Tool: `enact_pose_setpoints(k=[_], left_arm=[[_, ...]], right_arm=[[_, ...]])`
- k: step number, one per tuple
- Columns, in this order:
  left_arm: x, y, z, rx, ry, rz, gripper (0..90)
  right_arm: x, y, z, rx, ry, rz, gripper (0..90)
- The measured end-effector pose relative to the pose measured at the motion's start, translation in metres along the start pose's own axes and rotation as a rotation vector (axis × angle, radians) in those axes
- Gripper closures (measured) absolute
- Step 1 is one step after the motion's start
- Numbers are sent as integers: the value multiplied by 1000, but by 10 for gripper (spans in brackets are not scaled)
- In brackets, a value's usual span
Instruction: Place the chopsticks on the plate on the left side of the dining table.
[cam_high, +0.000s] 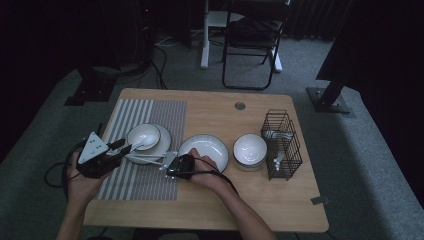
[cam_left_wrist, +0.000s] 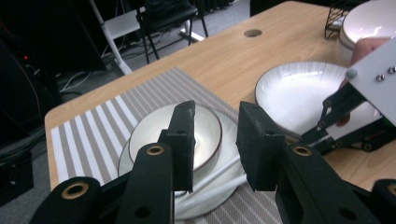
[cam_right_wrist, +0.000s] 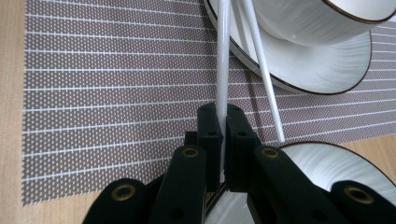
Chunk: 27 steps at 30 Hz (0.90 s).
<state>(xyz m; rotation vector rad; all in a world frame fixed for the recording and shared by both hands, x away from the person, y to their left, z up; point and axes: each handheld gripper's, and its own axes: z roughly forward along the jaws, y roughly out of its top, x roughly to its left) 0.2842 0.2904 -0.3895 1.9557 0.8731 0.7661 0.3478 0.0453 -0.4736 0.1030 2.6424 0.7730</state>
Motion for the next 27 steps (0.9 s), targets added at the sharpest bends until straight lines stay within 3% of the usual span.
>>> enact_pose_setpoints(k=[11,16,27], left_arm=[[0,-34,14,67,0,-34,722],[-3,-44,22,92,7,-37,753],[-9,-58,44,128,-26,-58,797]], right_arm=[[-5,1,10,36,4,-10,870],[-6,2,13,44,6,-17,869],[-8,5,18,60,7,-28,869]])
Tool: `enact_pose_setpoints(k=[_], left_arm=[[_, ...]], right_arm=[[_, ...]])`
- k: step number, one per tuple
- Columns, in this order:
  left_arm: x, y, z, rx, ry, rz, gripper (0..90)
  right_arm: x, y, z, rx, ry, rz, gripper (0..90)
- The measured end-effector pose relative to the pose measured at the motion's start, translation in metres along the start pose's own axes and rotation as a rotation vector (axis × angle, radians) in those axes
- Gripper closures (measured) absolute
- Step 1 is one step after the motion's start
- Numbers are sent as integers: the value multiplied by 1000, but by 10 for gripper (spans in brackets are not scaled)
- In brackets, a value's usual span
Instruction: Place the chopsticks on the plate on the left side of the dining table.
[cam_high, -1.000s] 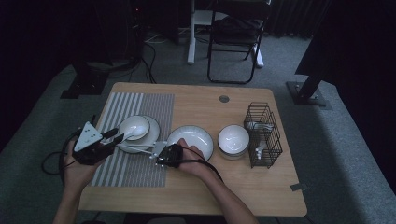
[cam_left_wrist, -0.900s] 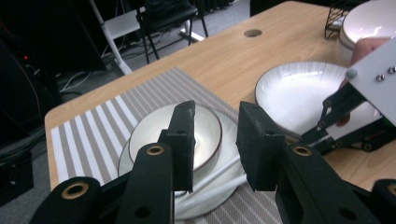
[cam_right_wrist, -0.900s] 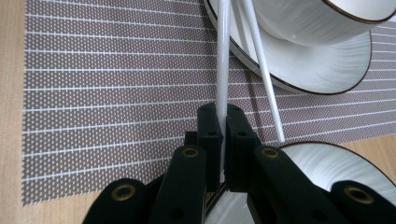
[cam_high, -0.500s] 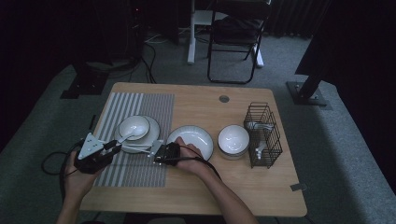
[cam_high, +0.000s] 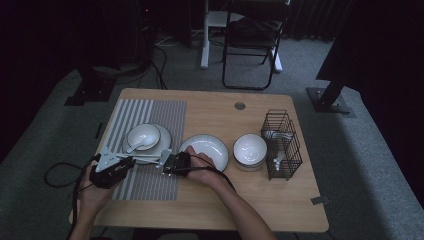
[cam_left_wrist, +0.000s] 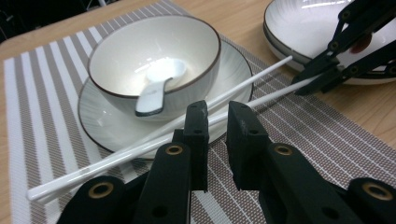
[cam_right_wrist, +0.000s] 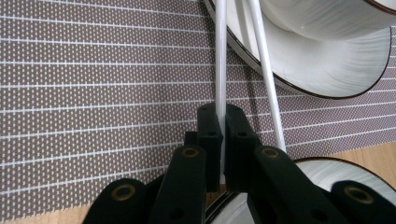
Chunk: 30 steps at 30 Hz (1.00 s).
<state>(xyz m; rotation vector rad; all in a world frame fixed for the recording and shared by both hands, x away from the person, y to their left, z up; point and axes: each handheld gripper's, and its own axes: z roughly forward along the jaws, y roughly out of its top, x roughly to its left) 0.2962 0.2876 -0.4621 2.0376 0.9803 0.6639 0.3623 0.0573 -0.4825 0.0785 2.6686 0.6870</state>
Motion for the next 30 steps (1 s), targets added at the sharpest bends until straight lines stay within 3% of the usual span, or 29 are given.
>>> enact_pose_setpoints(k=[13,30], left_arm=[[0,-6,34,74,7,5,856],[2,-5,46,94,11,-1,871]], right_arm=[[-4,-2,2,3,0,12,869],[-7,-3,1,-4,-13,13,863]])
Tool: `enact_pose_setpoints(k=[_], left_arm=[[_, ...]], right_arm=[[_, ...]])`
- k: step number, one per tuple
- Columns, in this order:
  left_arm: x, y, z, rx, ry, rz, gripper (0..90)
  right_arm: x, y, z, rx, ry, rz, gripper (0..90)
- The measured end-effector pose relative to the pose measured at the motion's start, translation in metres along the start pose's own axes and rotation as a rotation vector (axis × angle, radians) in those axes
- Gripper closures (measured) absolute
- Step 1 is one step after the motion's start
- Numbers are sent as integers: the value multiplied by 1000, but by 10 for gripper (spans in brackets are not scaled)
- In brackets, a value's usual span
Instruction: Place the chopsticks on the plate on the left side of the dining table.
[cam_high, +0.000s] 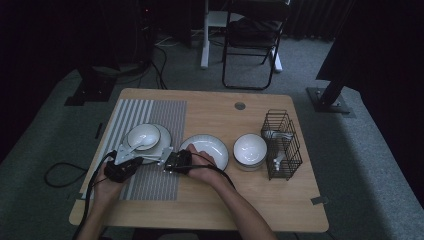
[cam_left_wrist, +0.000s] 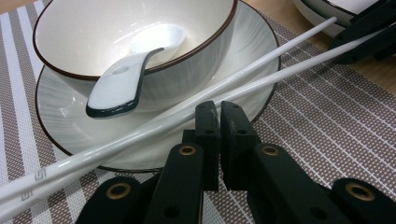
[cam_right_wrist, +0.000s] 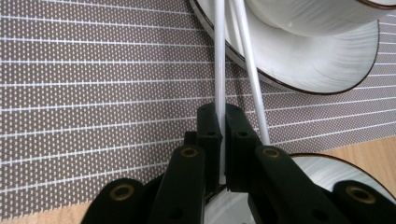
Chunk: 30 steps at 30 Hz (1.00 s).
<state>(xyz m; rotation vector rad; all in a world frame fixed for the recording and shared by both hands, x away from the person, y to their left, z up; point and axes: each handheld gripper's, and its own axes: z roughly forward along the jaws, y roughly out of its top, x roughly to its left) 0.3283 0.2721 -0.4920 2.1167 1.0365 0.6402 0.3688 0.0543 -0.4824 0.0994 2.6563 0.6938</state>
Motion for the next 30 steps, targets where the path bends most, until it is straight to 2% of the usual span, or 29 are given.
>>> enact_pose_setpoints(k=[10,19,30], left_arm=[[3,0,1,8,14,-11,873],[3,-2,-1,3,16,-11,862],[4,-1,2,7,21,-10,862]], right_arm=[[-2,-1,-3,-6,-17,6,860],[1,-2,-4,-22,-5,-29,864],[-1,-2,-3,-17,-41,-9,840]])
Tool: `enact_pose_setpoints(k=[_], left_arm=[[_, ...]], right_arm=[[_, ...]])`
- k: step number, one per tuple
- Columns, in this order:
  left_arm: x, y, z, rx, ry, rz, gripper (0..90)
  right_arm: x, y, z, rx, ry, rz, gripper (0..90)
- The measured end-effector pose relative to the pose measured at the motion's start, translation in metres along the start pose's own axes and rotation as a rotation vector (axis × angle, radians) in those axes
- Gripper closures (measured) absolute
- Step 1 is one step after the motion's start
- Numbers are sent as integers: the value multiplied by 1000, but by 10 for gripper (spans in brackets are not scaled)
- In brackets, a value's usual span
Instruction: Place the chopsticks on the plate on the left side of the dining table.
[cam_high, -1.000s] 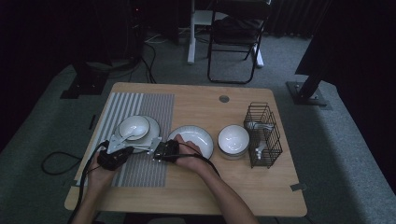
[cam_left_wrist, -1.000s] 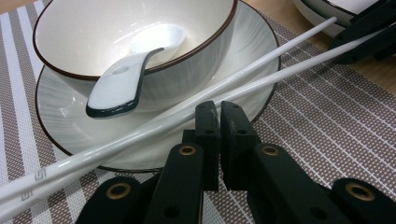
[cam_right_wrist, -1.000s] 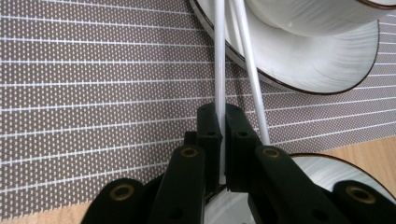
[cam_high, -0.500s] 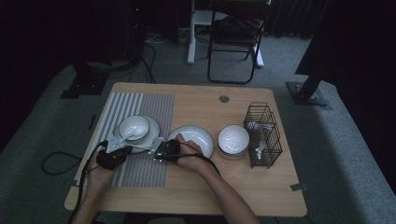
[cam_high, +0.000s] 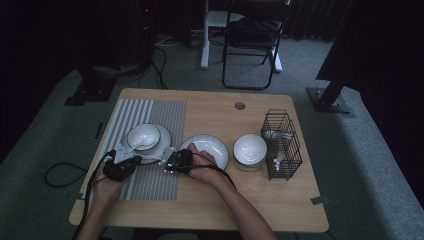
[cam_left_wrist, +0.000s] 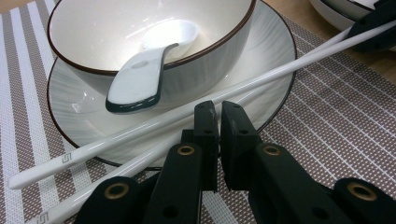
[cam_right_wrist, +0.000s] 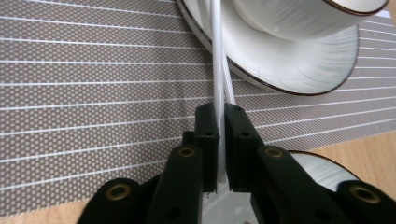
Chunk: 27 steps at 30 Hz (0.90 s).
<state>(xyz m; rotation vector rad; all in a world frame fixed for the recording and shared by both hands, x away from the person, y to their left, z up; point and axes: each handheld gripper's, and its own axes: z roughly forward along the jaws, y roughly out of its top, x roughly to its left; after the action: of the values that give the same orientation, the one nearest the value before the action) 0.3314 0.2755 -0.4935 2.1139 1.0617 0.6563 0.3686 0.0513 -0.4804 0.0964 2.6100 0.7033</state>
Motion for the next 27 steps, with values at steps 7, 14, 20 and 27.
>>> enact_pose_setpoints(k=[7,14,20,27], left_arm=[[0,0,1,4,4,-3,862],[1,0,1,2,5,-5,863],[1,-1,1,0,6,-11,863],[2,-1,2,2,8,-12,863]], right_arm=[[-3,-1,-2,-8,-19,14,817],[-5,-1,-3,-14,-34,33,810],[-9,-3,-5,-24,-34,62,800],[-13,-4,-8,-30,-48,78,792]])
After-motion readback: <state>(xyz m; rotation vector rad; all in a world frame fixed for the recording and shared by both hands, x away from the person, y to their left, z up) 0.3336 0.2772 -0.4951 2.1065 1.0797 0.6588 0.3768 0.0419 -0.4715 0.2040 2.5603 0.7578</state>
